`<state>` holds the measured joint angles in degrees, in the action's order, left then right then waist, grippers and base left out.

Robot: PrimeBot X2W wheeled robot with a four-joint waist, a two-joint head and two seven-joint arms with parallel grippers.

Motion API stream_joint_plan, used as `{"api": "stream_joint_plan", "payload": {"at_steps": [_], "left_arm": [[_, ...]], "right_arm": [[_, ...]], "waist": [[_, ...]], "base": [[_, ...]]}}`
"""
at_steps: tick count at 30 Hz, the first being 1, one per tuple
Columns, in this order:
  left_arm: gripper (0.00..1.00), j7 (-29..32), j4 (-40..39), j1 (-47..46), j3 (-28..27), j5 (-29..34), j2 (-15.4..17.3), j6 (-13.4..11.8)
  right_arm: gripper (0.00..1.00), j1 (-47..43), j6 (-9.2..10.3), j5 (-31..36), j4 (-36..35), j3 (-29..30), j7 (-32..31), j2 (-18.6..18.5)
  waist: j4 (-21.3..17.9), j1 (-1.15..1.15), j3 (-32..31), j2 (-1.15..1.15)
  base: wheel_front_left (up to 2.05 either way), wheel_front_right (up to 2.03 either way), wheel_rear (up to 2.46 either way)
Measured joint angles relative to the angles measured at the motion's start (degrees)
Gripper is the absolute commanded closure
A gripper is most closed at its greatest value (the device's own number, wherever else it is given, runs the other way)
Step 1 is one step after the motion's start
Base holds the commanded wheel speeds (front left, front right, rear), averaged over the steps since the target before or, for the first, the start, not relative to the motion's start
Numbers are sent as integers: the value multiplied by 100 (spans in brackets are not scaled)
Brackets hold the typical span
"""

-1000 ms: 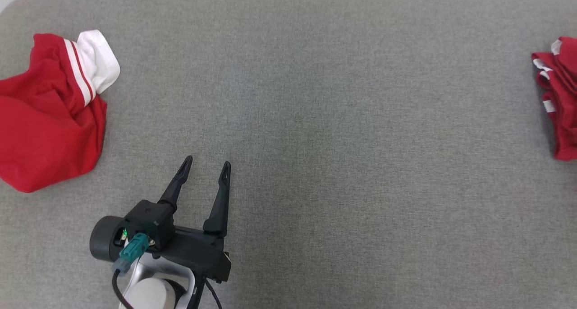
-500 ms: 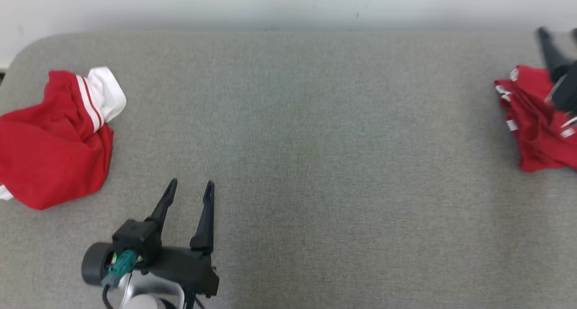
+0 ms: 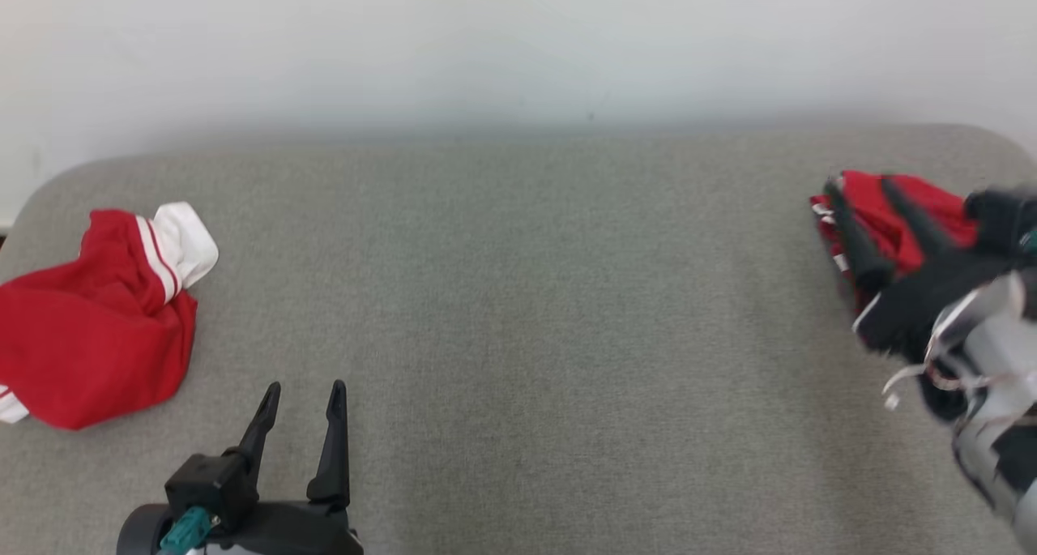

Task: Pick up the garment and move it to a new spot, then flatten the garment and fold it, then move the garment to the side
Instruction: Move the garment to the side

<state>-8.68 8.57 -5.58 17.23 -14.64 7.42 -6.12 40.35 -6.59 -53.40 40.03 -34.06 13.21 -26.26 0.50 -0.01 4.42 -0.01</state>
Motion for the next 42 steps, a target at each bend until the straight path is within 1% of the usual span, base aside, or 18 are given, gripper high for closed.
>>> {"api": "stream_joint_plan", "payload": {"at_steps": [1,5,11,14,18,20,23,27,32,36,42], "left_arm": [[0,-1,-11,33,-7,-1,-3,-3],[0,-25,-49,180,-71,-4,4,-42],[0,-26,-188,416,-153,-8,22,-45],[0,-25,-254,430,-166,-7,9,-48],[0,-22,-339,511,-221,-7,0,-51],[0,-16,-363,607,-293,-7,3,-73],[0,-8,-378,648,-315,-7,-5,-92],[0,18,-401,648,-316,0,-24,-92],[0,36,-403,653,-344,0,-24,-92],[0,67,-401,658,-361,10,-27,-92],[0,109,-381,779,-450,16,-27,-93]], "right_arm": [[0,-145,21,16,-81,-8,20,13],[0,-656,222,132,-438,-47,73,62],[0,-1211,617,331,-1141,25,114,45],[0,-1511,840,476,-1459,56,125,-20],[0,-1904,1068,461,-1874,308,129,-62],[0,-2012,1151,548,-2068,356,138,-69],[0,-2301,1238,587,-2352,561,141,-79],[0,-2659,1291,590,-2554,859,141,-125],[0,-2958,1362,881,-2841,1040,141,-121],[0,-3186,1367,1042,-2966,1279,142,-114],[0,-3634,1372,1245,-3051,1837,142,-42]], "waist": [[-25,0,-48,0],[-116,0,-242,0],[-252,0,-455,0],[-308,0,-506,0],[-343,1,-529,0],[-367,1,-534,0],[-395,1,-548,0],[-398,1,-553,1],[-393,1,-559,1],[-389,1,-565,0],[-395,1,-577,0]], "base": [[0,0,0],[0,0,0],[0,0,0],[0,0,0],[0,0,0],[0,0,0],[0,0,0],[0,0,0],[0,0,0],[0,0,0],[0,0,0]]}}
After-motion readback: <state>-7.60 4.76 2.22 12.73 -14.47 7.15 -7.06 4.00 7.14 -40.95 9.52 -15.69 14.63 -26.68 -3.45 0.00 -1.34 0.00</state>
